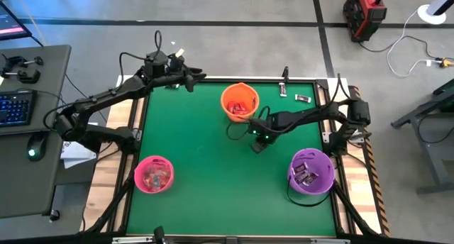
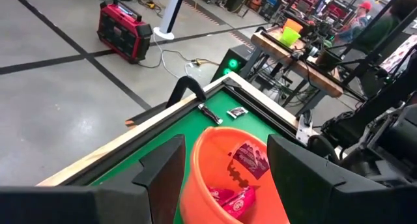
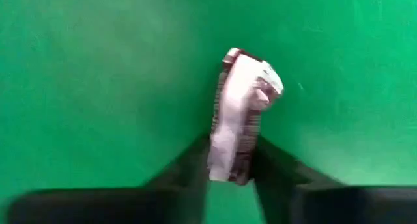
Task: Sort candy by brand, put in halloween buckets
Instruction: Put the brown chocolate into the violet bucket
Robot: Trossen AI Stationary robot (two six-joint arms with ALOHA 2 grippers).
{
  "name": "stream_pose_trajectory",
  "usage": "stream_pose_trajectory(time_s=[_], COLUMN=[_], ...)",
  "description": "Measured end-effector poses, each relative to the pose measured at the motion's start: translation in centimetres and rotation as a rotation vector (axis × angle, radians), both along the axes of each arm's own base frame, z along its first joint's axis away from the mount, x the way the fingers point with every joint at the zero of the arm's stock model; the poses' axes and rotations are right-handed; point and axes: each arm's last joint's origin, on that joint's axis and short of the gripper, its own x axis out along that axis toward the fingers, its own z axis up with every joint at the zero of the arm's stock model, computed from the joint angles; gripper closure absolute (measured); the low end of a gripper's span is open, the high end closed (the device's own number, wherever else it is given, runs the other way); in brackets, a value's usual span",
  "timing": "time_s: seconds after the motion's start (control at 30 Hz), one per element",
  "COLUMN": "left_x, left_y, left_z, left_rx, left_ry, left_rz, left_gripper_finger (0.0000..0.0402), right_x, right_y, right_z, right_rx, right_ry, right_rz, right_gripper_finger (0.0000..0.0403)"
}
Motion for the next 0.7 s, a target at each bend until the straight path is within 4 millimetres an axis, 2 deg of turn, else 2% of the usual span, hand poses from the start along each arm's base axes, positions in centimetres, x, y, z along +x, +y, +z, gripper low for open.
stream_pose_trajectory(time_s=[0.07, 0.1, 0.17, 0.3, 0.4, 0.5, 0.6, 0.7], left_x=[0.0, 0.0, 0.0, 0.0, 0.0, 0.0, 0.0, 0.0], left_y=[0.0, 0.0, 0.0, 0.0, 0.0, 0.0, 0.0, 0.0], left_z=[0.0, 0.0, 0.0, 0.0, 0.0, 0.0, 0.0, 0.0], left_rx=[0.001, 0.001, 0.010, 0.024, 0.025, 0.025, 0.026, 0.026], left_ry=[0.001, 0.001, 0.004, 0.010, 0.011, 0.012, 0.012, 0.012], left_rz=[0.000, 0.000, 0.000, -0.004, -0.002, -0.002, -0.002, -0.002], left_gripper_finger=[0.0195, 0.0195, 0.0195, 0.0195, 0.0195, 0.0195, 0.0195, 0.0195], right_x=[-0.7, -1.1, -1.6, -4.5, -6.9, -9.7, -12.7, -15.4], right_y=[0.2, 0.3, 0.4, 0.3, 0.7, 1.4, 2.4, 3.4], right_z=[0.8, 1.5, 3.9, 9.5, 14.6, 18.3, 20.1, 20.1], right_rx=[0.048, 0.071, 0.095, 0.072, 0.093, 0.212, 0.342, 0.410], right_ry=[0.006, -0.001, -0.056, -0.064, -0.205, -0.323, -0.319, -0.190], right_rz=[0.049, 0.069, 0.107, 0.144, 0.191, 0.192, 0.110, 0.010], right_gripper_finger=[0.0362, 0.0380, 0.0380, 0.0388, 0.0393, 0.0381, 0.0378, 0.0377])
